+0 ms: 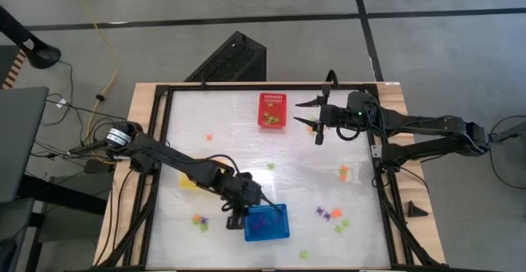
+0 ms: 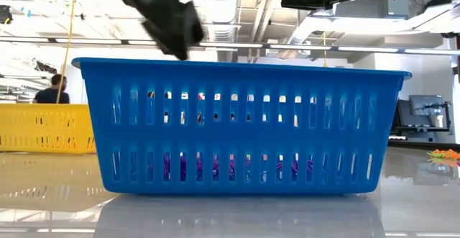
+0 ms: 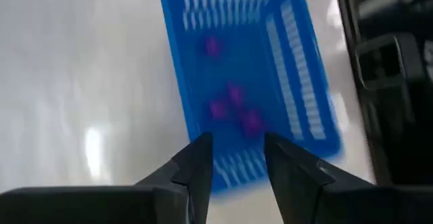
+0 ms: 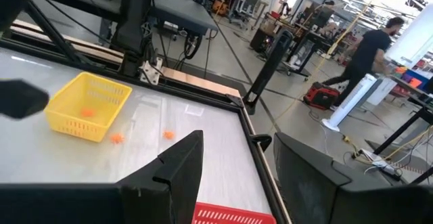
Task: Sort Halloween decoration
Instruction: Put the green spider toy into the red basket
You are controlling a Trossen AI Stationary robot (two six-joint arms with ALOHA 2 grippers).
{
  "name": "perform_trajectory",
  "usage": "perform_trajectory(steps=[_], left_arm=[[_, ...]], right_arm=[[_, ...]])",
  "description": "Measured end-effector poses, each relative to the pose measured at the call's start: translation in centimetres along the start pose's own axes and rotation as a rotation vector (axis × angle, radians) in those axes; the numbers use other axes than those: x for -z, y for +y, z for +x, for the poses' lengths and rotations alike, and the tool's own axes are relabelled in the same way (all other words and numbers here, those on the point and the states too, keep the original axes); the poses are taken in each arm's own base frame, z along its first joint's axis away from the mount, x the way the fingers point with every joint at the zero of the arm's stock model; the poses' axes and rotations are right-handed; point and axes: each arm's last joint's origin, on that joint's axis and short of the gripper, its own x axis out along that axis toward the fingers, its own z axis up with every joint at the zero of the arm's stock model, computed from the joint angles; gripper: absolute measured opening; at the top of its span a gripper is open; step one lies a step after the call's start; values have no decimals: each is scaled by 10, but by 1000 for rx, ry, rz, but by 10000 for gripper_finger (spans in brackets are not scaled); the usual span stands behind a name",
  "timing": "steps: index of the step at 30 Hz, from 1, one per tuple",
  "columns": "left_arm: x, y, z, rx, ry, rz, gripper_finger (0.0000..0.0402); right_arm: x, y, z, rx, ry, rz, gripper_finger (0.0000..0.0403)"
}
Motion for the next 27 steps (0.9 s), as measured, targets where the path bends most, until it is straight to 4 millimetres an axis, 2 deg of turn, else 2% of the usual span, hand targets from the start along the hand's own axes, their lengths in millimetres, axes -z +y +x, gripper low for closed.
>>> perform_trajectory(steps=[6,10,13,19,27], left_arm=[[22,-19,-8,-53,235,-71,107],[51,-31,-6,-191,359,-132,98],[73,-41,1,-215,419,-181,94],[99,-59,9,-181,472,-259,91],[113,-81,9,-191,440,-260,91]], right_arm=[[0,0,0,-1,1,7,211],[0,0,0,-2,4,16,211],[1,1,0,-6,14,18,211],[1,1,0,-6,13,25,211],[1,1,0,-6,12,42,211]])
